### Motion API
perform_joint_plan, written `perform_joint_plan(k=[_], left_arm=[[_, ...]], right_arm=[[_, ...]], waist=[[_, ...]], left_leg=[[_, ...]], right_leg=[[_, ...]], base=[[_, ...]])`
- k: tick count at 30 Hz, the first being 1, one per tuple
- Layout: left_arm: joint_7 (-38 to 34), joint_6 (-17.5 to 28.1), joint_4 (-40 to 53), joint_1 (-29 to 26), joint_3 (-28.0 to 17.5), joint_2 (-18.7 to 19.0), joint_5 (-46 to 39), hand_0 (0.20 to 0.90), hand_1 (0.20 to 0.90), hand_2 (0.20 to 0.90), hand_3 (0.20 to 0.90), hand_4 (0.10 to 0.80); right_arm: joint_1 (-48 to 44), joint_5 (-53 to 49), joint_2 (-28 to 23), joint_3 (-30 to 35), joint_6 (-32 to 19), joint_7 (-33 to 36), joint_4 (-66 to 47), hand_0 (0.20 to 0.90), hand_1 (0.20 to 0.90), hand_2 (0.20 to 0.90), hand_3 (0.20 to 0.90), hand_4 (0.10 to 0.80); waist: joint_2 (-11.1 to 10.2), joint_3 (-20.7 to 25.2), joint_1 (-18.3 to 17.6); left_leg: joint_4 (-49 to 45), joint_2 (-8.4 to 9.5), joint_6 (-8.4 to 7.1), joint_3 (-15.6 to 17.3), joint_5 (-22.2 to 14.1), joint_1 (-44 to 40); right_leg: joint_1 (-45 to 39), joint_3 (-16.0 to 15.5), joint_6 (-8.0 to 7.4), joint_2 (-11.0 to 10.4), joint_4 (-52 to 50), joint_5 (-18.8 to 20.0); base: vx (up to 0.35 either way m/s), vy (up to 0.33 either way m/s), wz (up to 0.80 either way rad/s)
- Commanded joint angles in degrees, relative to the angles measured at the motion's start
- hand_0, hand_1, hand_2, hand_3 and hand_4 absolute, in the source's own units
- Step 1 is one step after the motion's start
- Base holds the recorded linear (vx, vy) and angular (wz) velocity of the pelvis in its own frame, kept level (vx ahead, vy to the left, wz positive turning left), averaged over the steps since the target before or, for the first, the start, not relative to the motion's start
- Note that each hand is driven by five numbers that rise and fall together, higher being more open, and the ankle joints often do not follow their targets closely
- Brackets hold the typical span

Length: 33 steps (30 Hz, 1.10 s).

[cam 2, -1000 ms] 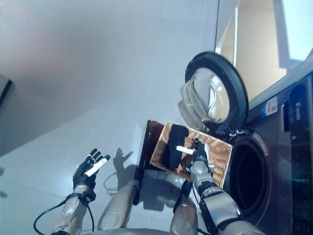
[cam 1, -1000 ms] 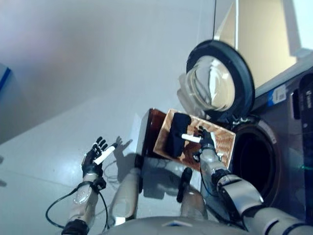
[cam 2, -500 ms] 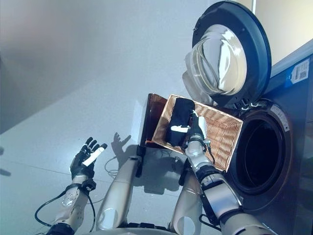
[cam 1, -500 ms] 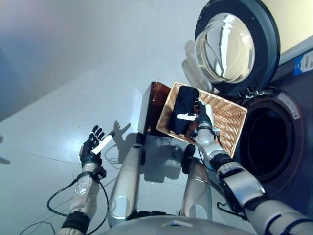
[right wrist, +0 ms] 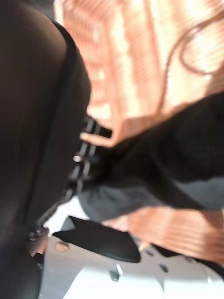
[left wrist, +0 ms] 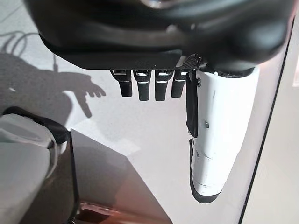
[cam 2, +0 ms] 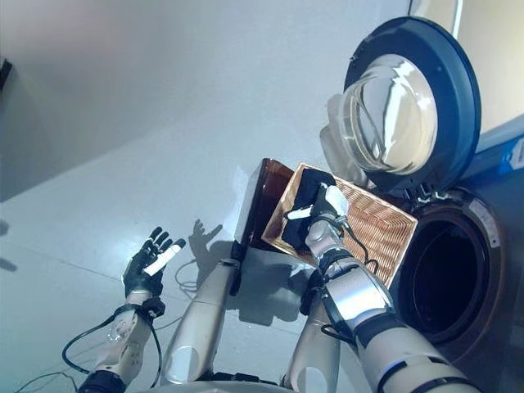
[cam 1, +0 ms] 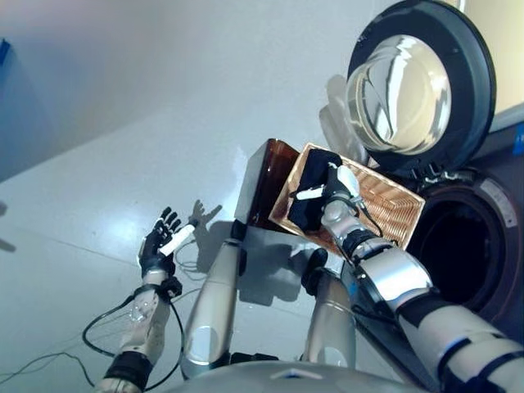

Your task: Pick up the clothes and place them into the washing machine

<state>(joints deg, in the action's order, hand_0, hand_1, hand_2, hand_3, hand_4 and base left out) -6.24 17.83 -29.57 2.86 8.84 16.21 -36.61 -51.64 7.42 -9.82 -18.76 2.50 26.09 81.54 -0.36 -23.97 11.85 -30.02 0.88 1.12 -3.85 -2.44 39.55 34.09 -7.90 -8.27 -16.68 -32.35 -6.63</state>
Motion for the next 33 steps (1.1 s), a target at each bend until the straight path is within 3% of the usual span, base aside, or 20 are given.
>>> perform_joint_plan(k=[1,9,17,18,20,32,33], left_arm=[[0.1,2.8,4.2,0.4,0.1,3.8,1.4,0.9,0.9,0.9,0.9,0.8],[0.8,1.9,5.5,-0.2,2.0,4.3,2.6,0.9,0.9,0.9,0.9,0.8],[2.5,1.8,7.8,1.0,2.6,4.7,2.3,0.9,0.9,0.9,0.9,0.8],[2.7,1.7,7.9,1.2,2.5,4.8,2.3,0.9,0.9,0.9,0.9,0.8],[2.8,1.8,8.2,1.5,2.2,4.9,2.3,0.9,0.9,0.9,0.9,0.8],[3.7,1.6,7.0,2.1,1.5,5.9,2.9,0.9,0.9,0.9,0.9,0.8],[3.7,1.6,7.0,2.2,1.5,6.0,3.0,0.9,0.9,0.9,0.9,0.8]], right_arm=[[-2.7,0.0,-1.0,1.5,-0.1,1.6,2.6,0.9,0.9,0.9,0.9,0.8],[3.5,4.1,-0.4,4.3,4.3,1.9,6.7,0.9,0.9,0.9,0.9,0.8],[5.9,4.6,-1.1,6.8,5.7,1.9,7.3,0.9,0.9,0.9,0.9,0.8],[6.1,4.5,-1.2,7.1,5.7,1.8,7.2,0.76,0.76,0.76,0.76,0.7],[5.9,4.4,-1.1,7.3,5.5,1.9,6.9,0.219,0.219,0.219,0.219,0.314],[2.5,1.4,-0.4,7.4,2.8,1.6,5.0,0.2,0.2,0.2,0.2,0.3],[2.5,1.1,-0.3,7.5,2.7,1.5,5.1,0.2,0.2,0.2,0.2,0.3]], waist=[[1.0,2.5,2.1],[2.5,2.6,3.9],[4.1,3.2,4.3],[4.3,3.3,4.4],[4.6,3.4,4.4],[4.9,4.0,4.9],[4.9,4.2,5.0]], left_leg=[[-4.6,0.05,-1.7,0.6,-3.7,0.3],[-5.4,1.03,-0.88,-0.3,-4.4,0.9],[-7.1,1.75,-0.19,-0.1,-4.9,2.6],[-7.3,1.82,-0.12,0.0,-4.9,2.9],[-7.5,1.82,-0.09,0.1,-4.8,3.3],[-8.0,1.94,0.04,0.2,-4.4,4.3],[-9.2,1.81,-0.15,0.0,-6.9,3.9]], right_leg=[[-0.4,-0.9,1.96,0.9,0.2,4.7],[-1.3,-2.3,1.4,-0.2,0.1,4.7],[0.7,-2.0,1.29,-1.2,-1.7,4.4],[0.9,-2.0,1.24,-1.3,-2.0,4.4],[1.4,-1.8,1.26,-1.4,-2.2,4.5],[2.8,-1.7,1.31,-1.8,-2.9,4.8],[2.5,-1.3,0.69,-1.6,-4.0,2.8]], base=[[0.03,-0.038,0.19],[0.018,-0.004,0.13],[-0.015,0.031,0.03],[-0.024,0.016,0.1],[-0.029,0.024,0.11],[-0.01,0.005,0.02],[0.0,0.0,0.0]])
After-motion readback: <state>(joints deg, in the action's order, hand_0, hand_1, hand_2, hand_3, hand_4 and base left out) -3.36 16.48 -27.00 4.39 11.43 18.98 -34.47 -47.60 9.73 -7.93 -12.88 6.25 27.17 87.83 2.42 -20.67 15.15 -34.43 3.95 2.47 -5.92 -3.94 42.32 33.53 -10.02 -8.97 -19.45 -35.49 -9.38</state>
